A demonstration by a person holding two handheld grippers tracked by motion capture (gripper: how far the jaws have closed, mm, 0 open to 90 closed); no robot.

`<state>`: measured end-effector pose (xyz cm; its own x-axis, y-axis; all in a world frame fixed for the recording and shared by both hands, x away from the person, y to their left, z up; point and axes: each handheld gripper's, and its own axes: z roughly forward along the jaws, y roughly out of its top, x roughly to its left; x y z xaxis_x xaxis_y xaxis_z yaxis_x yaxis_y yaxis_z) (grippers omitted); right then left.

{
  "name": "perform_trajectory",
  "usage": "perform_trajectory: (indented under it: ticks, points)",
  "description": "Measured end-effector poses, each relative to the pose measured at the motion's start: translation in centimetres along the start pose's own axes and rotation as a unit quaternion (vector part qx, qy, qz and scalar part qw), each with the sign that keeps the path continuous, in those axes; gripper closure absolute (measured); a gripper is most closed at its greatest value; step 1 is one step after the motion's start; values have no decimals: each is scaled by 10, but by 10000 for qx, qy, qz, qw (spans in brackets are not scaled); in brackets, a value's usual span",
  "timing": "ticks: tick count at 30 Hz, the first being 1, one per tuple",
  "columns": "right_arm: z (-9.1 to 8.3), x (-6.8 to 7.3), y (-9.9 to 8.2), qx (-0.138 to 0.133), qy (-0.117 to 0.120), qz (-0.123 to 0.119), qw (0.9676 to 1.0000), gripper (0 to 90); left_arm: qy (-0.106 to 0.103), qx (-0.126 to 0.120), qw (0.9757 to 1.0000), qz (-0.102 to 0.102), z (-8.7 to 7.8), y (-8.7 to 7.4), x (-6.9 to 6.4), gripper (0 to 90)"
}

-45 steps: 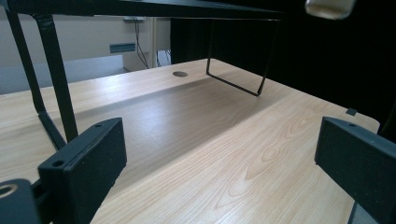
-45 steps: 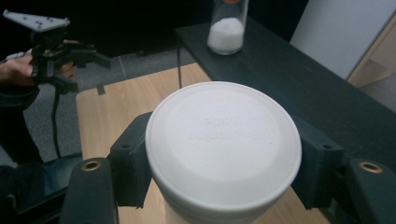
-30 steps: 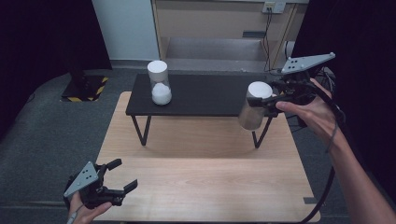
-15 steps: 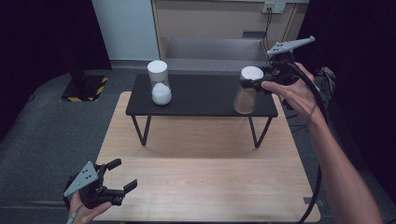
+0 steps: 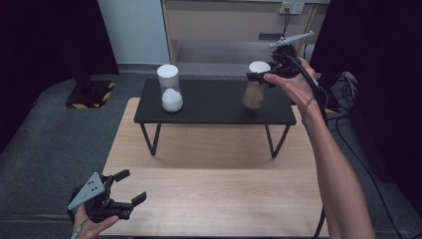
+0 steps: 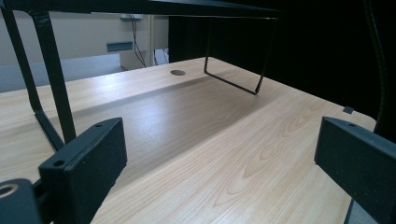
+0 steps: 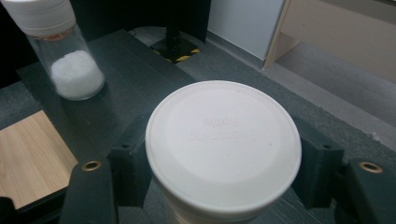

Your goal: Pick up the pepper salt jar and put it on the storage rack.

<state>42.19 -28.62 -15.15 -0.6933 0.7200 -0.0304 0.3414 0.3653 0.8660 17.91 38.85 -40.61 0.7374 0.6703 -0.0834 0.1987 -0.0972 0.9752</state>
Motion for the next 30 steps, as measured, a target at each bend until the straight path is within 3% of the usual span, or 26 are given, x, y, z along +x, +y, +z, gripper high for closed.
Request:
perform_trajectory:
  ticks: [18, 26, 28, 30]
  points:
    - [22, 2, 1, 157, 113, 12, 9998, 339, -33, 12, 10000, 68, 0, 1, -2, 13]
    - [22, -2, -12, -54, 148, 127, 9998, 331, -31, 16, 10000, 85, 1, 2, -2, 13]
    - [23, -5, -19, -222, 267, 224, 9991, 265, -38, 10, 9999, 97, 0, 2, -2, 14]
    - [22, -2, -24, -351, 146, 257, 9989, 180, -36, -3, 9999, 101, 0, 1, -3, 15]
